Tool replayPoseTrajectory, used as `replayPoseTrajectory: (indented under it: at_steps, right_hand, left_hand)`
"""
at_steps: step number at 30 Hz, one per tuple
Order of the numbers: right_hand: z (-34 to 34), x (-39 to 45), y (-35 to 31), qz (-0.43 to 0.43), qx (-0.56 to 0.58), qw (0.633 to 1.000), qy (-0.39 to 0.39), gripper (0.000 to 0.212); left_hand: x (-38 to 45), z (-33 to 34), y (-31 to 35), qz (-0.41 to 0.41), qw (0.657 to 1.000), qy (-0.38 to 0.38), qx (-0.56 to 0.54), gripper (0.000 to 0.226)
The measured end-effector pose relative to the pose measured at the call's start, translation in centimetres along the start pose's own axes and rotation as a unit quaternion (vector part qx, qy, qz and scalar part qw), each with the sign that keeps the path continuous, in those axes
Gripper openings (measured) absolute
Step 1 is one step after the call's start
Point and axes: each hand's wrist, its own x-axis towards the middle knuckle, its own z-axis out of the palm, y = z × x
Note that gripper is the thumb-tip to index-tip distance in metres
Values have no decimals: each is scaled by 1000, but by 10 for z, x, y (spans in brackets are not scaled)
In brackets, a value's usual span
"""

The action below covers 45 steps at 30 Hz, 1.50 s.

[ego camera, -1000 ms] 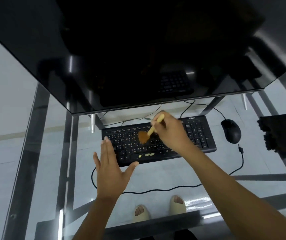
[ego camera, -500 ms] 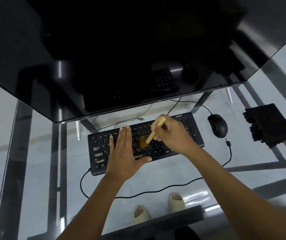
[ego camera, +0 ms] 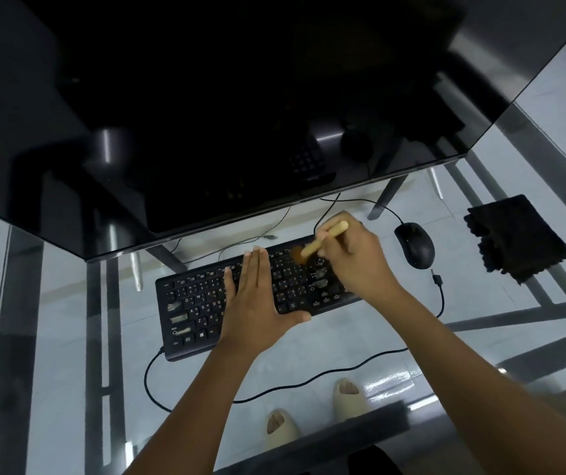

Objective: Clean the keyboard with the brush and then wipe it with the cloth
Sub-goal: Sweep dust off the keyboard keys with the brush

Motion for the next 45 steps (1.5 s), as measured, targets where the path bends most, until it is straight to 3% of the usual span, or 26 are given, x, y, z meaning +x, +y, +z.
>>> replayPoseTrajectory:
  at_steps: [2,3,4,7,8,11,12,16,20,24,25,28,29,31,33,35,37,41,45]
  right_hand:
    - [-1,-2,-1,58,-4,987,-151,9]
    - [-1,-4,2,50,-47,979,-190,8]
    - [-2,-2,6,34,-76,980,-180,8]
    - [-11,7,11,-34,-64,997,23,9]
    - [-14,9,11,-41,-46,997,51,9]
    - [-15,10,14,0,-22,999,-49,8]
    - [-16,10,17,-5,-39,998,-48,7]
    - [-45,16,29,-11,-46,994,101,11]
    - [-55,11,37,63,-30,997,-24,6]
    - [-68,12,44,13,-90,990,109,3]
    - [-72,12,44,24,-65,992,106,5]
    - [-73,10,43,80,-23,996,-2,10]
    - [-72,10,47,68,-56,996,-3,10]
    - [-74,11,52,27,-111,991,70,6]
    - [-78,12,52,5,-85,991,101,6]
    - [-79,12,47,41,-25,998,45,7]
    - [-77,9,46,59,-48,997,-16,8]
    - [-81,12,54,8,-125,990,72,6]
    - [-81,11,52,45,-93,995,4,9]
  left_hand:
    - [3,0,4,5,1000,-10,10,127]
    - [4,1,6,6,1000,-14,13,127]
    - [5,2,8,8,1000,-16,15,128]
    - [7,5,16,13,1000,-12,22,127]
    - [7,6,18,14,1000,-10,25,127]
    - [9,10,23,15,999,-13,28,122]
    - [10,11,25,17,999,-11,28,121]
    - [17,14,35,22,999,-4,43,116]
    - [23,18,41,35,998,-10,59,115]
    - [24,23,42,42,997,-19,55,119]
    - [23,23,41,44,997,-19,56,119]
    - [22,22,39,49,997,-26,61,121]
    - [22,21,39,48,997,-29,59,121]
    - [23,20,40,45,997,-34,55,122]
    - [23,20,41,45,997,-33,51,122]
    - [23,20,41,43,997,-35,50,123]
    - [24,21,40,41,997,-37,56,123]
    - [26,21,40,42,997,-35,61,122]
    - [25,21,37,42,996,-32,69,121]
